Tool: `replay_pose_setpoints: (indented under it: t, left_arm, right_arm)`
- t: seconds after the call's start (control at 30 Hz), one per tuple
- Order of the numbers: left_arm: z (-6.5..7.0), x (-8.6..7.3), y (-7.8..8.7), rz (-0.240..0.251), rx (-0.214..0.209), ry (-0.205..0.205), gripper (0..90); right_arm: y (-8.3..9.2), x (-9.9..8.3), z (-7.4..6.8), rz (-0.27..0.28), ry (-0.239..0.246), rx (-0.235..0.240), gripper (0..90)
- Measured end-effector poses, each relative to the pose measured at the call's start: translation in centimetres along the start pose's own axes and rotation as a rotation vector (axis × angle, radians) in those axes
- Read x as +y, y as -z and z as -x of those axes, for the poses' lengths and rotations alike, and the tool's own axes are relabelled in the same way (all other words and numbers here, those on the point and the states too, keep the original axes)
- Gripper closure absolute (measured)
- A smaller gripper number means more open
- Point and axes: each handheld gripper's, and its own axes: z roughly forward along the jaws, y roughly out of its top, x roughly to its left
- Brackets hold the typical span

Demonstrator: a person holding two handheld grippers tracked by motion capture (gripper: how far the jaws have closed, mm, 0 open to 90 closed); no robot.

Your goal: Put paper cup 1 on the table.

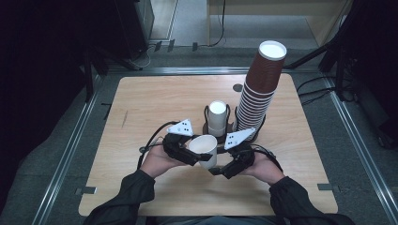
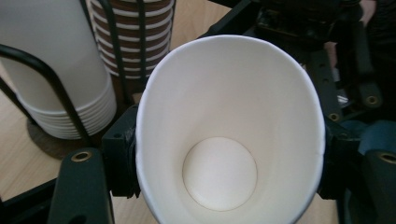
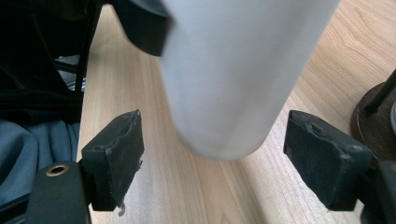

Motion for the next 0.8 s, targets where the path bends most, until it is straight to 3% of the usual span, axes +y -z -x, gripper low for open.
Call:
replay_pose_setpoints:
  t: [0.17, 0.37, 0.57, 0.8]
  left_arm:
    - [-0.1, -0.1, 0.2, -0.008, 0.009, 0.002, 27.1]
    - [-0.5, -0.3, 0.5, -0.043, 0.009, 0.022, 26.9]
    - [-0.9, -0.5, 0.5, -0.068, 0.006, 0.054, 26.6]
    - [-1.1, -0.7, 0.6, -0.077, 0.008, 0.037, 26.2]
  right_arm:
    - [0.2, 0.0, -0.1, -0.004, 0.002, -0.021, 20.1]
    - [0.5, -0.2, -0.2, -0.009, 0.007, -0.08, 20.0]
    - [1.2, -0.4, -0.5, -0.033, -0.052, -0.113, 19.9]
    - [1.9, -0.6, -0.5, -0.03, -0.065, -0.139, 20.4]
